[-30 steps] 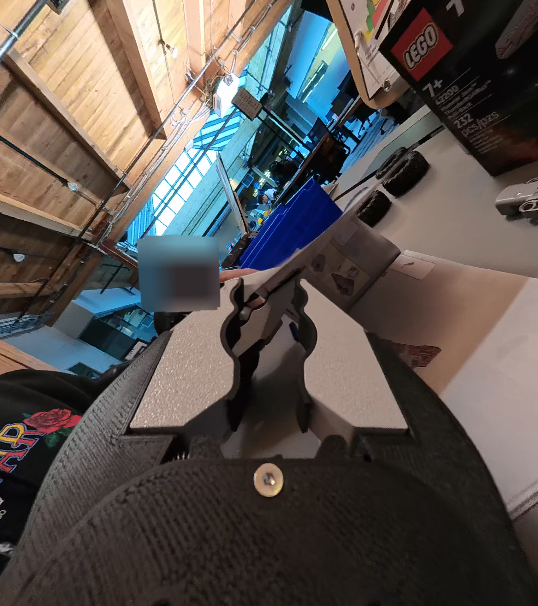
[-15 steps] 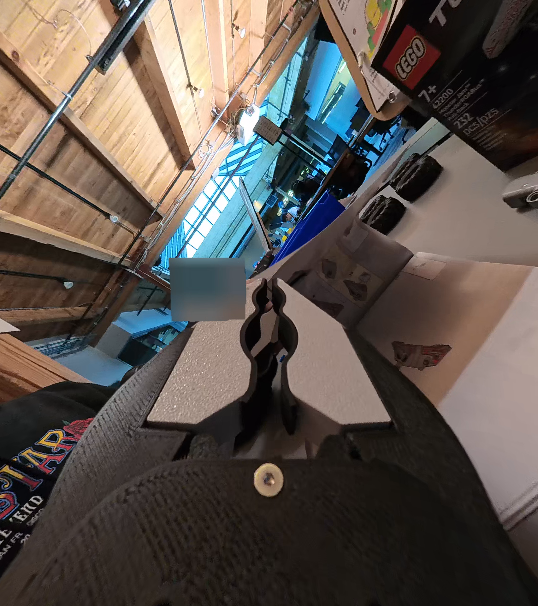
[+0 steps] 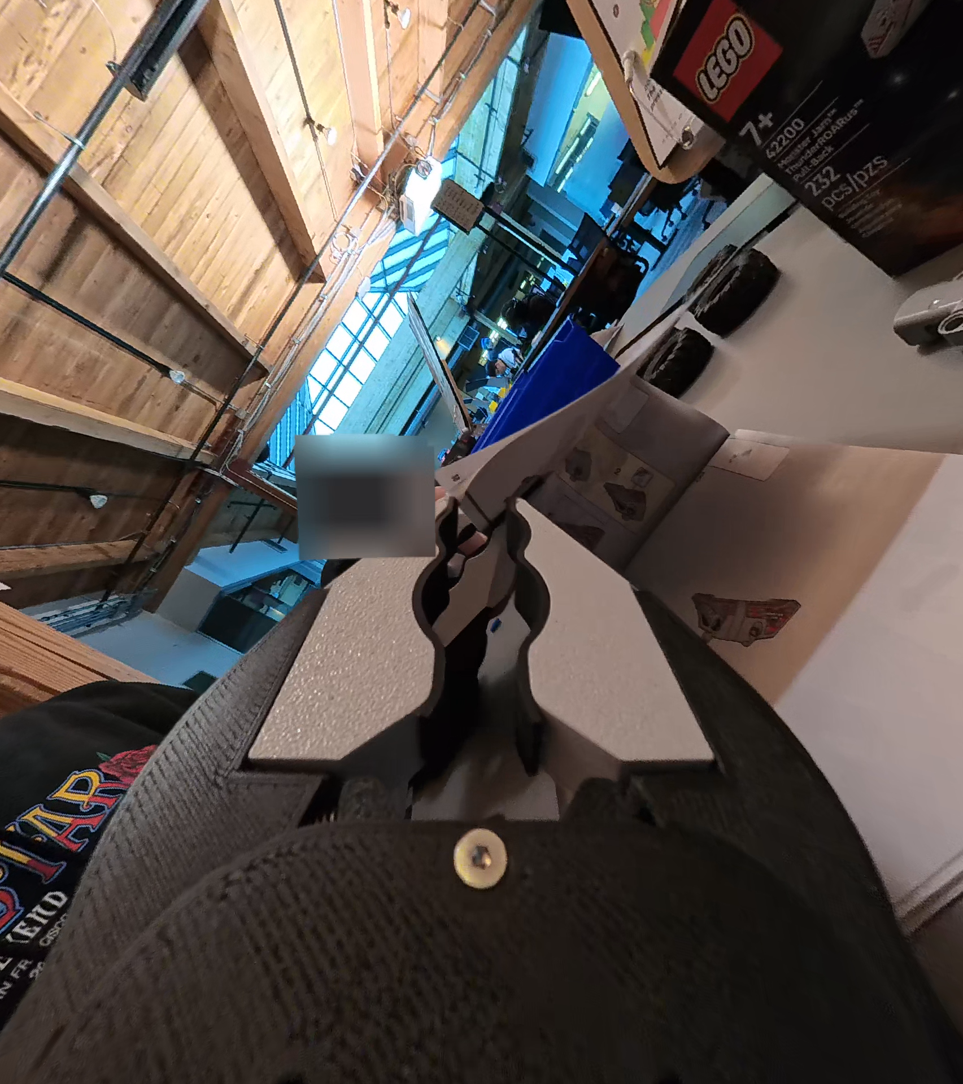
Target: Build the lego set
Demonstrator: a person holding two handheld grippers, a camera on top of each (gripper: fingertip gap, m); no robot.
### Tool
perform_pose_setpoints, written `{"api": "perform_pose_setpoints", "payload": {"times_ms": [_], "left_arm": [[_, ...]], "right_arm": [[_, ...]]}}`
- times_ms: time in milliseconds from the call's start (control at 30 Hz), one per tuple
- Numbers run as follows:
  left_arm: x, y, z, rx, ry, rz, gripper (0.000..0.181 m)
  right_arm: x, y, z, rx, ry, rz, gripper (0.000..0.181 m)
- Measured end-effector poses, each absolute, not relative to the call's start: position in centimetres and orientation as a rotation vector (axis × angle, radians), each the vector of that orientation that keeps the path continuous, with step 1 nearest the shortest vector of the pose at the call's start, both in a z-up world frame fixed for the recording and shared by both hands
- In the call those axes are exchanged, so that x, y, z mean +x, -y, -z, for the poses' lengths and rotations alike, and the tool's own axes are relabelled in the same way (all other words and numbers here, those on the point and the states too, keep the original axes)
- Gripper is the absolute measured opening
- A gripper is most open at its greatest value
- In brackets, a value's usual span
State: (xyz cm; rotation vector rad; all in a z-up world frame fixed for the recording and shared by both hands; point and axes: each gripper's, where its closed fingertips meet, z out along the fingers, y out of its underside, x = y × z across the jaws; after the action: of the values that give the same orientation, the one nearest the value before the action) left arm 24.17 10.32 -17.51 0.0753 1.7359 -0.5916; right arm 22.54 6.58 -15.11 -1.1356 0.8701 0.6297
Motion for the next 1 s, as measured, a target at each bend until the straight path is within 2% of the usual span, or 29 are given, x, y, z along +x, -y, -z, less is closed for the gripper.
{"api": "perform_pose_setpoints", "payload": {"times_ms": [200, 500, 633, 700, 800, 900, 1000], "left_arm": [[24.1, -10.2, 17.7, 0.101, -1.732, 0.570, 0.000], [24.1, -10.0, 18.1, 0.139, -1.731, 0.539, 0.000], [24.1, -10.0, 18.1, 0.154, -1.722, 0.518, 0.000], [24.1, -10.0, 18.2, 0.154, -1.725, 0.521, 0.000], [24.1, -9.9, 18.2, 0.149, -1.733, 0.534, 0.000], [24.1, -9.8, 18.7, 0.133, -1.773, 0.568, 0.012], [23.9, -9.5, 18.8, 0.087, -1.807, 0.655, 0.012]], "right_arm": [[22.6, -6.5, 15.5, -1.106, -0.884, -0.661, 0.005], [22.8, -6.4, 15.5, -1.114, -0.891, -0.661, 0.015], [23.0, -6.4, 15.8, -1.116, -0.901, -0.652, 0.009], [22.7, -6.4, 15.5, -1.113, -0.872, -0.653, 0.000], [22.6, -6.4, 15.3, -1.133, -0.845, -0.614, 0.000], [22.6, -6.6, 14.9, -1.150, -0.820, -0.585, 0.000], [22.6, -7.0, 15.8, -1.223, -0.827, -0.529, 0.000]]}}
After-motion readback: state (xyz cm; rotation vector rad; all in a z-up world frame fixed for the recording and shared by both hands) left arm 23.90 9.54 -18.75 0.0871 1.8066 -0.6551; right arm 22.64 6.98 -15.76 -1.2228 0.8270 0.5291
